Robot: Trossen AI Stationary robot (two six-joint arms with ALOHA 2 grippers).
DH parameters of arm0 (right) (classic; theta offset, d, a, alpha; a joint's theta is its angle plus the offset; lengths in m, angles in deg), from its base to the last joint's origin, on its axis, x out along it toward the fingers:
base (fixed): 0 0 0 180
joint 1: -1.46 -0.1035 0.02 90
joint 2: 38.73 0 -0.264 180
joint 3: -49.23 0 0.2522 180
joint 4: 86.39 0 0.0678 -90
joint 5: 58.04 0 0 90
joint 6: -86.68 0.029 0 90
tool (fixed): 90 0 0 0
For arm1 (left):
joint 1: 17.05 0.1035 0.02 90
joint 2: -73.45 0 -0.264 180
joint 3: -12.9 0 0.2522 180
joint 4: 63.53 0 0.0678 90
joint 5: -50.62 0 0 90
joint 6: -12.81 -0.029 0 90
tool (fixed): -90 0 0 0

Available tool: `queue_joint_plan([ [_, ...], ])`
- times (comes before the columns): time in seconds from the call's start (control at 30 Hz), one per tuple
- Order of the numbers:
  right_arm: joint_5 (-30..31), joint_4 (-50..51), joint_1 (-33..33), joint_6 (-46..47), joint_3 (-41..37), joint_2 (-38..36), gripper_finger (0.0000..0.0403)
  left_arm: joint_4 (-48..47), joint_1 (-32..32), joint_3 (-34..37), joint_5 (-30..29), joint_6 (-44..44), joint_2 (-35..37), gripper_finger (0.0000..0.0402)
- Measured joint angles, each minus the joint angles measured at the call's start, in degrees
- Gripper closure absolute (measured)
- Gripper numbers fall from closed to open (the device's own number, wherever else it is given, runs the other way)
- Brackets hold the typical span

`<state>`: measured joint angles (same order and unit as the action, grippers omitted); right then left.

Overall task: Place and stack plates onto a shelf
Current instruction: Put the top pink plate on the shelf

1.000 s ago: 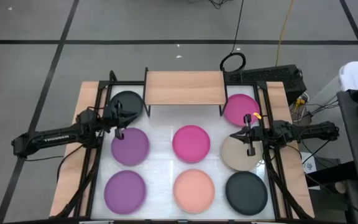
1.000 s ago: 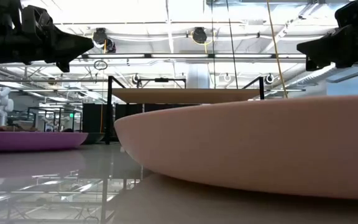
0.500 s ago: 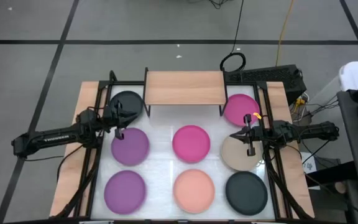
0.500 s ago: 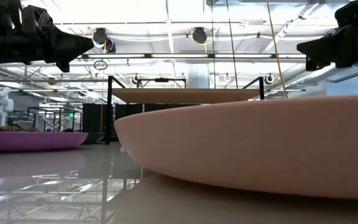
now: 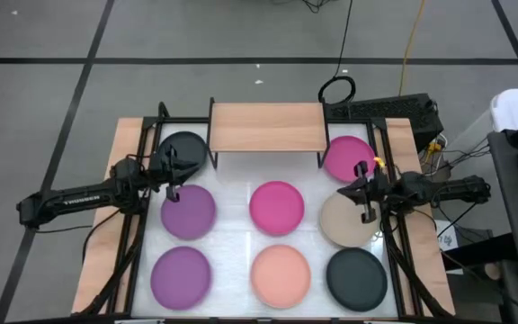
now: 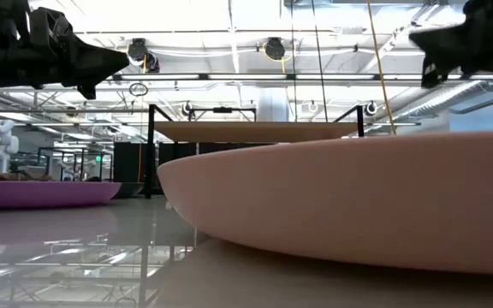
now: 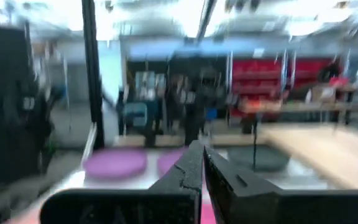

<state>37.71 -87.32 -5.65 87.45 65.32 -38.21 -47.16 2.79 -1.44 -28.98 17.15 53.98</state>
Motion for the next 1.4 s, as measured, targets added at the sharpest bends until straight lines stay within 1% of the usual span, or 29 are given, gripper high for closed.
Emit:
queue_joint_plan([
  [0.1,5.13,-6.06,0.01,-0.34,-0.04,0.00,0.0403,0.00,0.01,0.00,0.00,0.00,0.00,0.0325],
  [0.2,11.50,-9.81,0.00,0.03,-0.04,0.00,0.0403,0.00,-0.01,0.00,-0.01,0.00,0.00,0.0325],
  [0.33,18.15,-10.42,0.02,0.08,-0.04,0.02,0.0403,0.00,-0.01,0.00,-0.01,0.00,-0.02,0.0325],
  [0.47,21.51,-10.37,0.02,-0.12,-0.04,0.04,0.0403,0.00,-0.01,0.00,-0.01,0.00,-0.02,0.0325],
  [0.63,25.84,-12.54,0.02,-4.71,0.07,0.11,0.0403,0.00,-0.01,0.00,0.01,0.00,-0.02,0.0325],
  [0.77,33.40,-12.16,0.02,-6.19,1.14,1.70,0.0403,0.00,-0.01,-0.02,-0.01,0.00,0.00,0.0325],
  [0.87,38.19,-14.17,0.02,-10.05,3.56,5.94,0.0403,0.00,-0.01,0.00,0.00,0.00,0.00,0.0325],
  [0.93,39.29,-14.42,-0.02,-12.14,6.33,9.76,0.0403,0.00,-0.01,0.00,0.01,0.00,-0.02,0.0325],
  [1.03,39.46,-12.40,-0.09,-13.49,11.42,17.47,0.0403,0.00,-0.01,0.00,0.01,0.00,-0.02,0.0325],
  [1.1,40.48,-8.50,-0.09,-13.54,15.13,22.79,0.0403,0.02,-0.01,-0.01,0.00,0.00,-0.02,0.0325],
  [1.2,43.90,-0.73,-0.09,-12.32,19.97,31.35,0.0403,0.02,-0.01,0.00,0.01,0.00,-0.01,0.0325],
  [1.27,43.70,3.56,-0.09,-11.48,22.25,36.59,0.0403,0.02,-0.01,0.00,0.01,0.00,-0.02,0.0325],
  [1.4,43.51,7.28,-0.11,-10.51,24.88,45.24,0.0403,0.02,-0.01,0.00,0.01,0.00,-0.02,0.0325],
])
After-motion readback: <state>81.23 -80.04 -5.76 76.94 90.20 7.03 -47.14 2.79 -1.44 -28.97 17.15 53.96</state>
